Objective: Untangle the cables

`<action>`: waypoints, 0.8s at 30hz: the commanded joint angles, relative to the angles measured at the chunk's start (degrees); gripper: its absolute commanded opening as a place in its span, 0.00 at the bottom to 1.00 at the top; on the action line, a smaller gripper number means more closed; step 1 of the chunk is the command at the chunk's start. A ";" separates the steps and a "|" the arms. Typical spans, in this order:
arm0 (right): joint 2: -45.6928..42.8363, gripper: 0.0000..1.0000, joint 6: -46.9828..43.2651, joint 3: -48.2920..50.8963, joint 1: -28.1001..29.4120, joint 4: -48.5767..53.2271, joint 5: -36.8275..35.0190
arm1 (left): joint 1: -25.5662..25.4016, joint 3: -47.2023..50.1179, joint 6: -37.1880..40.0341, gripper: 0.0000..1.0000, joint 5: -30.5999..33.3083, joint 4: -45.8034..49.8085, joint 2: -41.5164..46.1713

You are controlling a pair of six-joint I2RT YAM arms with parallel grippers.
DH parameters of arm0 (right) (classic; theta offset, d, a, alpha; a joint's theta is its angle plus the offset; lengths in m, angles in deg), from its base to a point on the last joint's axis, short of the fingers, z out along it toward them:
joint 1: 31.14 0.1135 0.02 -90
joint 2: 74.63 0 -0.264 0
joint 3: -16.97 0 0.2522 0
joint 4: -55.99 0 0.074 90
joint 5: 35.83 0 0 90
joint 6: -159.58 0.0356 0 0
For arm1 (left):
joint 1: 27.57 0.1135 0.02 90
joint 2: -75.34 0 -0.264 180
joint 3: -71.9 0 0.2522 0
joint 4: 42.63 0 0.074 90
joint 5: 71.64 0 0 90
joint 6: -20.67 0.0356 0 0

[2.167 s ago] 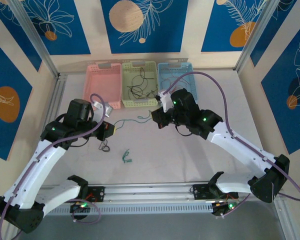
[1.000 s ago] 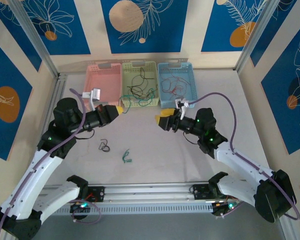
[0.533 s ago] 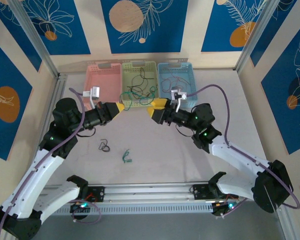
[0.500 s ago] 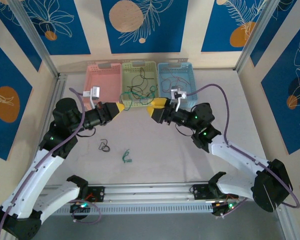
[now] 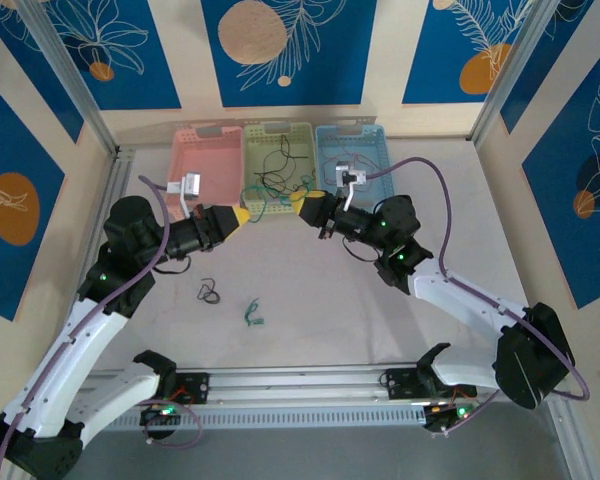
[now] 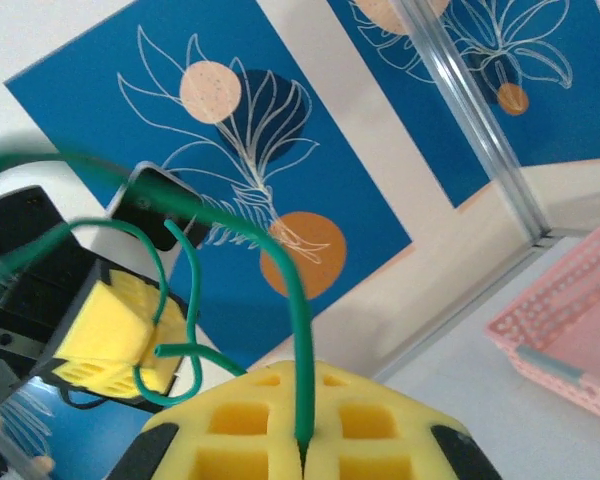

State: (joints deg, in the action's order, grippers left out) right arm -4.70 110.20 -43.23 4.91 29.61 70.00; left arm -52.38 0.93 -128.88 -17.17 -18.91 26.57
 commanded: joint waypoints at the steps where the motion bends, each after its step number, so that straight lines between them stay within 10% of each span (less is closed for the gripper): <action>1: -2.30 0.00 -14.96 -2.88 0.32 13.35 -5.23 | 0.12 -2.46 5.31 0.00 0.69 5.52 0.93; 6: -2.80 0.00 -40.29 -5.61 1.57 32.45 -25.09 | 0.21 -9.79 17.41 0.00 6.25 22.51 0.24; 13: 1.32 0.00 -50.86 -8.80 1.94 36.81 -46.48 | 0.38 -12.19 22.58 0.00 11.38 30.11 0.08; 16: 2.58 0.00 -50.82 -9.71 1.75 37.11 -49.08 | 0.51 -12.99 23.88 0.00 13.49 32.04 0.08; 19: 0.92 0.00 -46.44 -8.79 1.48 35.54 -35.99 | 0.56 -11.76 23.16 0.00 12.57 29.99 -1.05; 24: 1.10 0.63 -37.38 -10.25 1.93 33.91 -19.78 | 2.22 -9.63 21.01 0.00 14.87 23.66 -5.00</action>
State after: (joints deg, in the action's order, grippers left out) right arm -2.84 67.51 -51.42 6.84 64.91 41.74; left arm -51.77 -9.25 -107.74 -4.89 8.91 23.47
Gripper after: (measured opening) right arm 0.503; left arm 0.065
